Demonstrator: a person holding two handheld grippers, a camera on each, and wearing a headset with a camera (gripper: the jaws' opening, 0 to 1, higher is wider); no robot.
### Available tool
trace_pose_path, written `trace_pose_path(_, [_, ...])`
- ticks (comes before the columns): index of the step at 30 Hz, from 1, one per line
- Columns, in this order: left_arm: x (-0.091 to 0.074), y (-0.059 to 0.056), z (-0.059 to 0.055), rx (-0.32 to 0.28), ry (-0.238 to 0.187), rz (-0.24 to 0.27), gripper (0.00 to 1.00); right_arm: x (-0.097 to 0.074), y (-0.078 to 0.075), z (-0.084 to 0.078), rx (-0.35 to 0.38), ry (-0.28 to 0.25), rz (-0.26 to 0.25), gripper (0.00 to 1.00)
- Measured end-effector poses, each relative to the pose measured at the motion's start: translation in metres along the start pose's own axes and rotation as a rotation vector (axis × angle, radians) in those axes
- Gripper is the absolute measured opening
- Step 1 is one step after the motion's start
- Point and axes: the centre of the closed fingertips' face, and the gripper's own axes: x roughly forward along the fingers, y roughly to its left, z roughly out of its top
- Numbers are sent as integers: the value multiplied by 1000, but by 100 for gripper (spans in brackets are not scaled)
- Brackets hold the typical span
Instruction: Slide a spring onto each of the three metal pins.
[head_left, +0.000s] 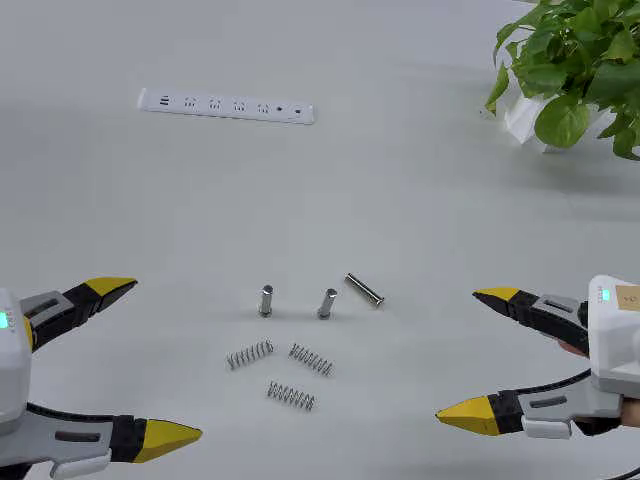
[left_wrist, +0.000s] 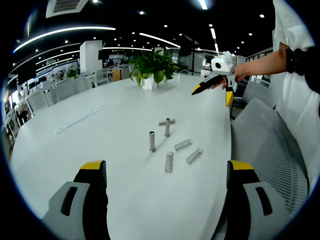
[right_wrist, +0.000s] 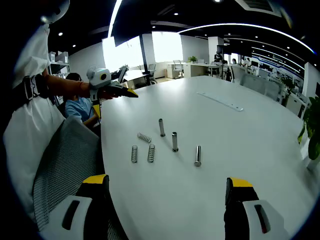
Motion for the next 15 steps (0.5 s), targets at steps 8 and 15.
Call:
trace_pose_path(8, [0, -2, 0, 0, 2, -3, 99, 2, 0, 1, 3, -3, 3, 96])
trace_pose_path(15, [1, -2, -1, -3, 6, -5, 99, 3, 1, 0, 6, -1, 9, 96])
